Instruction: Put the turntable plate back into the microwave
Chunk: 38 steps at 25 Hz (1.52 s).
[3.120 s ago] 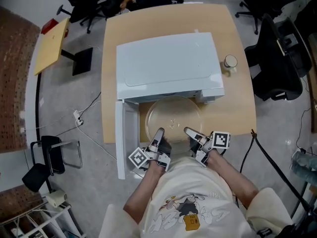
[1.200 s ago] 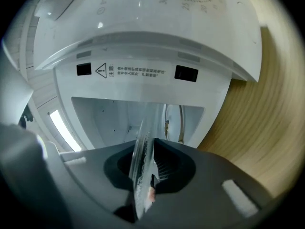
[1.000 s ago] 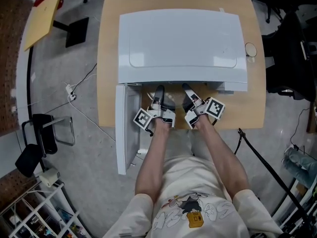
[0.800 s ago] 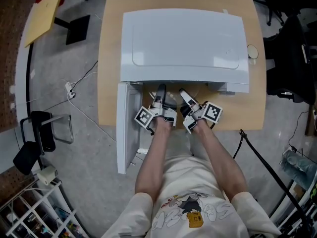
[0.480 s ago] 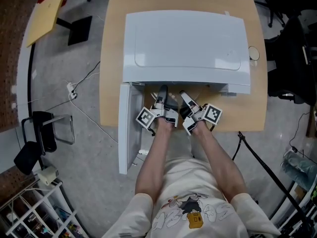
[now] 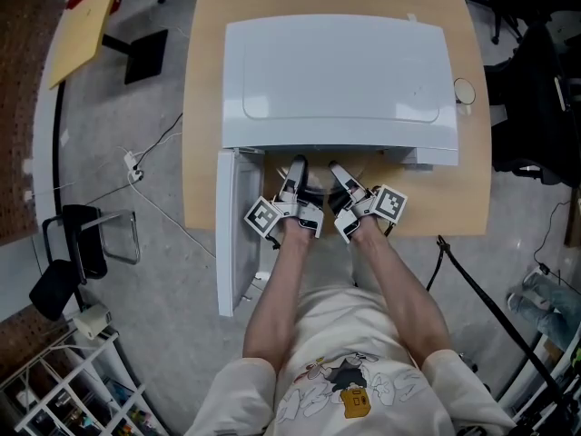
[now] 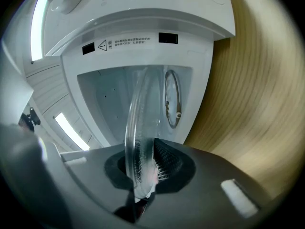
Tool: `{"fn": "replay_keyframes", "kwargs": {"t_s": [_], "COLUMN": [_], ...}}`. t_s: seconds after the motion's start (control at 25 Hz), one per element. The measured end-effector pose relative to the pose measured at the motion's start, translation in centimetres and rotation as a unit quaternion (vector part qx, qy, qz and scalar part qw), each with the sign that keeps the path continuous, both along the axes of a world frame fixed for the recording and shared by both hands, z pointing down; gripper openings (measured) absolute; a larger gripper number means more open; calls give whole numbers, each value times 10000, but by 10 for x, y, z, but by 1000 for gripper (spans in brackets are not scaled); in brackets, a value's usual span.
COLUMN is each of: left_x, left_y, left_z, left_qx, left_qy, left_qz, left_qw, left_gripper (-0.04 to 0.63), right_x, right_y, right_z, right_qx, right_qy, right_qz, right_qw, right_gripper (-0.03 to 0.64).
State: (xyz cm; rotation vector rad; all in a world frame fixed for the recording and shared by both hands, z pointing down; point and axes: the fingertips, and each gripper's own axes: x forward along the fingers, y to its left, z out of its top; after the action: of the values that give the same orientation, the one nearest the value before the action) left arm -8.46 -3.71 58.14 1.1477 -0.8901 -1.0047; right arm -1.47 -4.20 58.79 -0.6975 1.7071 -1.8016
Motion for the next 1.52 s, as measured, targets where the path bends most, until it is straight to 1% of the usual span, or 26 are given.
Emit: {"fn": "replay_keyframes", "kwargs": {"t_s": [0.08, 0.24, 0.36, 0.48, 0.6, 0.72, 0.84, 1.0, 1.08, 1.16, 1.28, 1.52], "left_x": [1, 4, 11, 15, 15, 15, 14, 15, 14, 14, 14, 12], "left_y": [3, 9, 11, 9, 8, 2, 1, -9, -15, -24, -33, -34], "left_z": [-1, -1, 1, 5, 16, 13, 19, 15, 16, 10, 6, 25], "left_qx": [-1, -25, -51, -72, -204, -169, -231, -234, -233, -165, -130, -373], "left_qy": [-18, -149, -173, -272, -404, -391, -491, -455, -484, -347, -232, -403], "left_qz": [43, 110, 108, 156, 199, 138, 182, 189, 221, 183, 126, 219], "left_qw": [10000, 9998, 9998, 9995, 9988, 9990, 9984, 9985, 9983, 9991, 9996, 9982], "left_gripper": [142, 69, 64, 44, 40, 40, 36, 36, 38, 39, 41, 35], "right_x": [0, 1, 0, 1, 2, 1, 1, 2, 6, 9, 9, 10], "right_y": [-5, -14, -19, -22, -26, -30, -30, -28, -24, -21, -16, -19], "right_z": [0, 0, -1, 2, 7, 10, 14, 13, 10, 5, 1, 7], "right_qx": [-5, 14, 16, 5, -43, -48, 9, 12, -7, -11, 12, -41], "right_qy": [7, 72, 134, 219, 273, 299, 358, 276, 221, 193, 294, 417], "right_qz": [45, 121, 147, 123, 75, 46, 29, 91, 129, 144, 48, 26], "right_qw": [10000, 9999, 9998, 9997, 9996, 9995, 9994, 9996, 9997, 9997, 9996, 9991], "right_gripper": [38, 38, 38, 38, 38, 44, 52, 62, 83, 101, 92, 63]}}
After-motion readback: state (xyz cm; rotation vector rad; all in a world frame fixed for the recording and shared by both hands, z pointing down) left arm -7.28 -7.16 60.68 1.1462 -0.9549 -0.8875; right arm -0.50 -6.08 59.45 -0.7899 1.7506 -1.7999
